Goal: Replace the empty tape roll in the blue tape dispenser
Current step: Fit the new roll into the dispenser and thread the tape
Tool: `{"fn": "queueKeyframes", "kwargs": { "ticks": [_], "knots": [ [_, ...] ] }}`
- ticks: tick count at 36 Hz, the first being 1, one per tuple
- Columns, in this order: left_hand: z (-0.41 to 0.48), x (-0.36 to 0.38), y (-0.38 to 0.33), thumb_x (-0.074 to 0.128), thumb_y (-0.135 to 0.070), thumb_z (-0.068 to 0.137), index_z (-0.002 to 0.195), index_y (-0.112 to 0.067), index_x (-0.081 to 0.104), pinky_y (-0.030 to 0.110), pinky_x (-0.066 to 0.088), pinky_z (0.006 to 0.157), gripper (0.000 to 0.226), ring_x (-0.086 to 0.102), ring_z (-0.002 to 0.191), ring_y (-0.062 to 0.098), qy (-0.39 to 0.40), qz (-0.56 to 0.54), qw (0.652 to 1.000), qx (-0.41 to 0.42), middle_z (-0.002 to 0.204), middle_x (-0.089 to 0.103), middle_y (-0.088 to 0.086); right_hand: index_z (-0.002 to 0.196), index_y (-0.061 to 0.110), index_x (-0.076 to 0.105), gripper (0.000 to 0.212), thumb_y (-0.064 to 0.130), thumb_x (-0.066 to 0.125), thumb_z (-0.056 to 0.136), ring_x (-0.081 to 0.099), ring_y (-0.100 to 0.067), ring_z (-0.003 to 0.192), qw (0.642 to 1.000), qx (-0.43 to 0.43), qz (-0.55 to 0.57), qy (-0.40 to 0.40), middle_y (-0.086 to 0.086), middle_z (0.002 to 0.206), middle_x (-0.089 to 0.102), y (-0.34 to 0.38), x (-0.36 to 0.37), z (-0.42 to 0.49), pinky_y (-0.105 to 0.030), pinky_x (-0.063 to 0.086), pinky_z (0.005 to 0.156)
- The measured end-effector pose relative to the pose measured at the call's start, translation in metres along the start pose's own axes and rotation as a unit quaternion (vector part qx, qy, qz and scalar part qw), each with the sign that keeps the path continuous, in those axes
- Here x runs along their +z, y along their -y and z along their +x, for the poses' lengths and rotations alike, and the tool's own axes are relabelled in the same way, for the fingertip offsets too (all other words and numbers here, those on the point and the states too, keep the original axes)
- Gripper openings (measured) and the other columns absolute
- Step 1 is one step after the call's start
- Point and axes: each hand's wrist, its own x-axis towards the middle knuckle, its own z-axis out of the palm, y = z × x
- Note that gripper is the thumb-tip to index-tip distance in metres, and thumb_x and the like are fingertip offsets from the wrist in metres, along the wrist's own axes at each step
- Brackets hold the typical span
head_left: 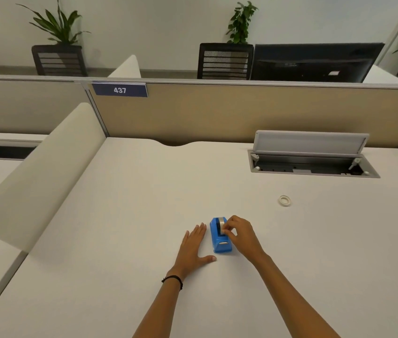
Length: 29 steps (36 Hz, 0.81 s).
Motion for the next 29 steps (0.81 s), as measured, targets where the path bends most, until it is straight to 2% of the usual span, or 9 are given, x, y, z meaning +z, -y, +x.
{"fn": "queueKeyframes", "kwargs": {
  "ticks": [6, 11, 15, 18, 24, 29],
  "knots": [
    [0.001, 0.002, 0.002, 0.059, -0.057, 0.08, 0.148, -0.019, 0.002, 0.03, -0.008, 0.115, 0.096, -0.001, 0.147, 0.013, 0.003, 0.001, 1.0, -0.002, 0.158, 0.0, -0.005, 0.087, 0.008, 0.069, 0.007, 0.011, 0.063, 0.085, 0.06, -0.022, 0.086, 1.0, 0.008, 0.008, -0.002, -0.009, 0.094, 0.067, 0.001, 0.0, -0.003, -0.039, 0.05, 0.088],
    [0.002, 0.004, 0.003, 0.055, -0.059, 0.082, 0.148, -0.021, 0.003, 0.029, -0.01, 0.114, 0.092, -0.002, 0.146, 0.011, -0.007, -0.009, 1.0, 0.004, 0.147, -0.008, -0.018, 0.086, 0.009, 0.069, 0.006, 0.012, 0.064, 0.084, 0.06, -0.021, 0.084, 1.0, 0.008, 0.016, -0.005, -0.008, 0.092, 0.067, 0.001, 0.001, -0.006, -0.04, 0.051, 0.086],
    [0.001, 0.008, 0.0, 0.057, -0.068, 0.075, 0.146, -0.027, -0.007, 0.037, -0.017, 0.114, 0.103, -0.013, 0.142, 0.005, -0.002, -0.012, 1.0, 0.013, 0.154, -0.007, -0.015, 0.086, 0.009, 0.069, 0.006, 0.013, 0.065, 0.084, 0.061, -0.02, 0.083, 1.0, 0.015, 0.023, -0.014, -0.008, 0.091, 0.067, 0.001, 0.003, -0.008, -0.038, 0.052, 0.085],
    [0.003, 0.012, -0.009, 0.058, -0.07, 0.071, 0.138, -0.039, -0.015, 0.042, -0.022, 0.111, 0.103, -0.015, 0.14, 0.004, -0.01, -0.024, 1.0, 0.017, 0.149, -0.009, -0.02, 0.086, 0.009, 0.069, 0.005, 0.012, 0.065, 0.084, 0.061, -0.019, 0.082, 0.999, 0.011, 0.027, -0.017, -0.008, 0.09, 0.067, 0.001, 0.005, -0.009, -0.037, 0.053, 0.084],
    [0.018, 0.014, -0.024, 0.067, -0.055, 0.075, 0.147, -0.021, 0.003, 0.049, -0.019, 0.113, 0.102, 0.0, 0.147, 0.017, -0.035, -0.064, 0.997, -0.004, 0.158, 0.011, -0.003, 0.081, 0.009, 0.069, 0.004, 0.009, 0.065, 0.083, 0.062, -0.019, 0.078, 0.999, -0.004, 0.024, -0.02, -0.007, 0.086, 0.067, 0.0, 0.003, -0.009, -0.039, 0.051, 0.083],
    [0.025, 0.012, -0.023, 0.071, -0.053, 0.073, 0.146, -0.022, 0.01, 0.05, -0.016, 0.114, 0.1, 0.006, 0.147, 0.018, -0.044, -0.072, 0.996, -0.005, 0.156, 0.02, -0.003, 0.082, 0.009, 0.068, 0.005, 0.012, 0.064, 0.084, 0.059, -0.022, 0.079, 1.0, -0.001, 0.014, -0.013, -0.008, 0.088, 0.065, -0.002, 0.004, -0.007, -0.039, 0.05, 0.083]
  ]
}}
